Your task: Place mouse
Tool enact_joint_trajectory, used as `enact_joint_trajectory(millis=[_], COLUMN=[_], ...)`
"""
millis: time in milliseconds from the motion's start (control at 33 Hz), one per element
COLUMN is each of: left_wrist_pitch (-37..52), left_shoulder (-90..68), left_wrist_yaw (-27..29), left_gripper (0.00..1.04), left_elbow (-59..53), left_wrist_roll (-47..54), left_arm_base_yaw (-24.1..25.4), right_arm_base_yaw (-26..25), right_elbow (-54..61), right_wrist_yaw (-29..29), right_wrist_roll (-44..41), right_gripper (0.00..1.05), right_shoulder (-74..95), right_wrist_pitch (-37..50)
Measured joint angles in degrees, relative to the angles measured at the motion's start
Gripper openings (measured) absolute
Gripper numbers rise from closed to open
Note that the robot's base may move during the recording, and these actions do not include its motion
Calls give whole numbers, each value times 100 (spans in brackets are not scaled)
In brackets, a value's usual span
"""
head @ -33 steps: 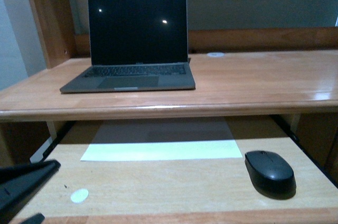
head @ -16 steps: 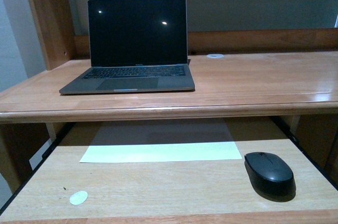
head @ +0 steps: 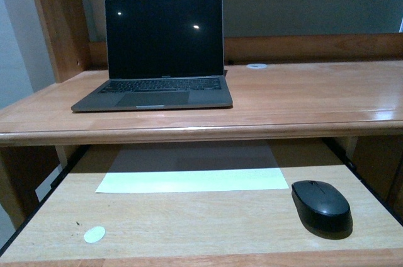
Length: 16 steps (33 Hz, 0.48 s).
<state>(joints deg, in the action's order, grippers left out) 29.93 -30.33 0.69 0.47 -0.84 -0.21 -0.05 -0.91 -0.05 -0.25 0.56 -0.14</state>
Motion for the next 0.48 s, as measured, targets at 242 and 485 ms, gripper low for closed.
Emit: enact_joint_trajectory(millis=[242,485], left_wrist_pitch=[-763,-1139], left_shoulder=[793,1187], left_wrist_yaw=[-61,-63], left_gripper=[2,2], left_elbow=[-2,-2], left_wrist_roll=[2,2], left_arm_base_yaw=[22,20], right_arm_base_yaw=[0,0], right_elbow=[0,0], right_wrist_yaw=[2,2], right_wrist_roll=[0,0], right_gripper=[98,98], right_shoulder=[0,0], right_wrist_pitch=[-2,-2])
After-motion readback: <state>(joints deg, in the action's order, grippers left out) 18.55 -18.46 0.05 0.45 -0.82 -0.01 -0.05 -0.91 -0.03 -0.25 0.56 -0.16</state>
